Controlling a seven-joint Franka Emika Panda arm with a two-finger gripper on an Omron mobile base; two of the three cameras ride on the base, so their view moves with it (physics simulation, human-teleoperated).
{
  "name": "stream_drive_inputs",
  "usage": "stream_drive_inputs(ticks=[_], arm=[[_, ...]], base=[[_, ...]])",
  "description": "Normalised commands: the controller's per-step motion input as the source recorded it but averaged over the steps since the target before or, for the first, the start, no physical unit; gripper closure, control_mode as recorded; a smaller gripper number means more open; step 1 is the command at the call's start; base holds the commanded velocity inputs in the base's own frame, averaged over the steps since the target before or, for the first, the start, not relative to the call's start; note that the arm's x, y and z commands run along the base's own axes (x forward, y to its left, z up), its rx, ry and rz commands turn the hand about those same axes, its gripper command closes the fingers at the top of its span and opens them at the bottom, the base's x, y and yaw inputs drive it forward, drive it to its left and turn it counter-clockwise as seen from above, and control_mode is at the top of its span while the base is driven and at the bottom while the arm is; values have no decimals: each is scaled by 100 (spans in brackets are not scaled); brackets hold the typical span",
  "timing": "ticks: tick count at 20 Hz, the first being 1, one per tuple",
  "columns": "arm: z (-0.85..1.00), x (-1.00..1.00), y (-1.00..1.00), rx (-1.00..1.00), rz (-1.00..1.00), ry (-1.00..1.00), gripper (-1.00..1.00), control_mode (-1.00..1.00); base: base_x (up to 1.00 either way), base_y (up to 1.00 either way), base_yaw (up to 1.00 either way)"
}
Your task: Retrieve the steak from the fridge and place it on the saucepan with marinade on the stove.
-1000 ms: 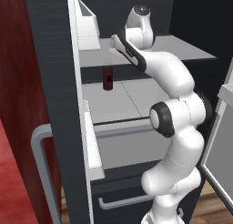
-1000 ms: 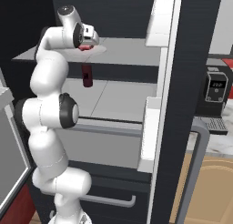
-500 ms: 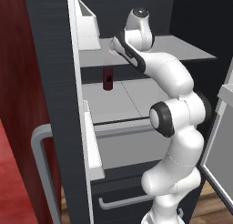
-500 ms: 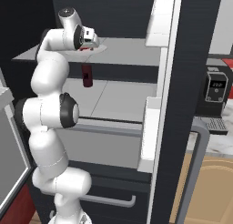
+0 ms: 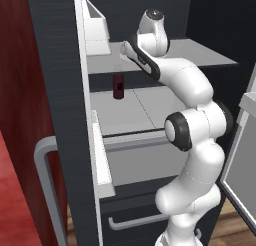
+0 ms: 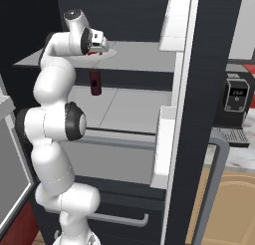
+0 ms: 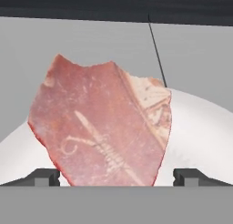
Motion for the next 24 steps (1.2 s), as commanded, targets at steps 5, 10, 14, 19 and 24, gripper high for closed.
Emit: stream_drive_inputs(ticks=[5,10,14,19,24], arm=[[0,11,0,0,0,-2,-100,-100],[0,21,0,0,0,0,-100,-100],[0,25,0,0,0,0,-100,-100],[0,0,0,0,0,1,-100,-100],[0,0,0,0,0,0,-100,-100]], base=[[0,0,0],[0,0,0],[0,0,0],[0,0,0],[0,0,0]])
